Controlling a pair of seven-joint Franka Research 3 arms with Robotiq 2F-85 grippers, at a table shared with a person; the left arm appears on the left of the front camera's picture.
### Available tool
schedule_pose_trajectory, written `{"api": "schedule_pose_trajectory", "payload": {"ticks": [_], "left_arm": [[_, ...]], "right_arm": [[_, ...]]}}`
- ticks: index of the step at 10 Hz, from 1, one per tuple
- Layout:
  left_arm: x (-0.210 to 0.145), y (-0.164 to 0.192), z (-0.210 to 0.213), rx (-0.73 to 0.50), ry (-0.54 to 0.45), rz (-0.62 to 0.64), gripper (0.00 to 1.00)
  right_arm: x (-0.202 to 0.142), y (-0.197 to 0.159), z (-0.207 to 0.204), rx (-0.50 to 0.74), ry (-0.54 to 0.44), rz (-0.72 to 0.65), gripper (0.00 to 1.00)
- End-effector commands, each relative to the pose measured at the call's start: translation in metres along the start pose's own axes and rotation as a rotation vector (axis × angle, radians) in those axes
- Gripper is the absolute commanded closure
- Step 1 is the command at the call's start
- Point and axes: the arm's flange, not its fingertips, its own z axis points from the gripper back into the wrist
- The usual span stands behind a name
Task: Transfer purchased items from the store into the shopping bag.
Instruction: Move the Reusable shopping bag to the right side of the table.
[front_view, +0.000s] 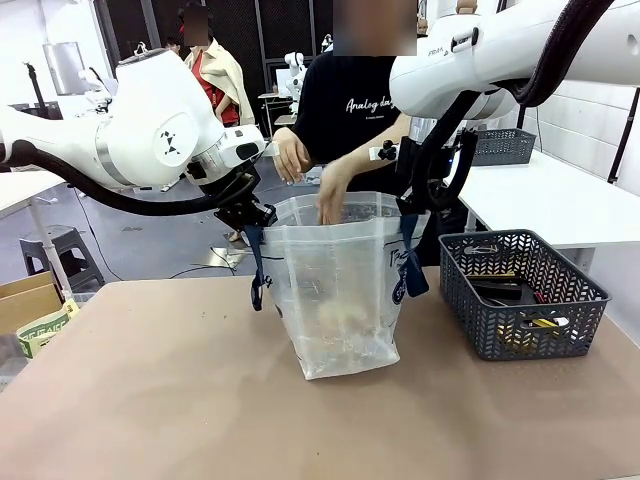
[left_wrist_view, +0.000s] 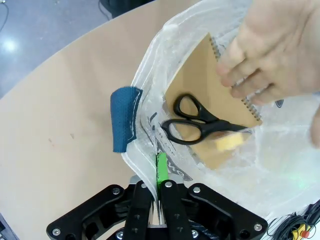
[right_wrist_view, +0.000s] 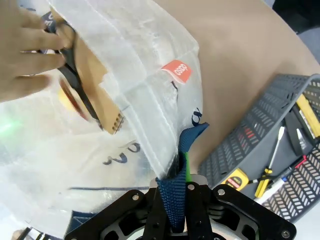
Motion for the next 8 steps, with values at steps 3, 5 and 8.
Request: {"api": "schedule_pose_trajectory", "payload": {"ticks": [3, 5, 8], "left_arm": [[0.0001, 0.0013, 0.0006, 0.008, -0.001, 0.005, 1.00], [0.0001, 0.0013, 0.0006, 0.008, -0.001, 0.005, 1.00], [0.0001, 0.0013, 0.0006, 0.008, -0.001, 0.005, 1.00]], "right_arm": [[-0.0005, -0.0005, -0.0004, 0.000, 0.001, -0.004, 1.00], [-0.0005, -0.0005, -0.0004, 0.000, 0.001, -0.004, 1.00], [-0.0005, -0.0005, -0.0004, 0.000, 0.001, -0.004, 1.00]]}}
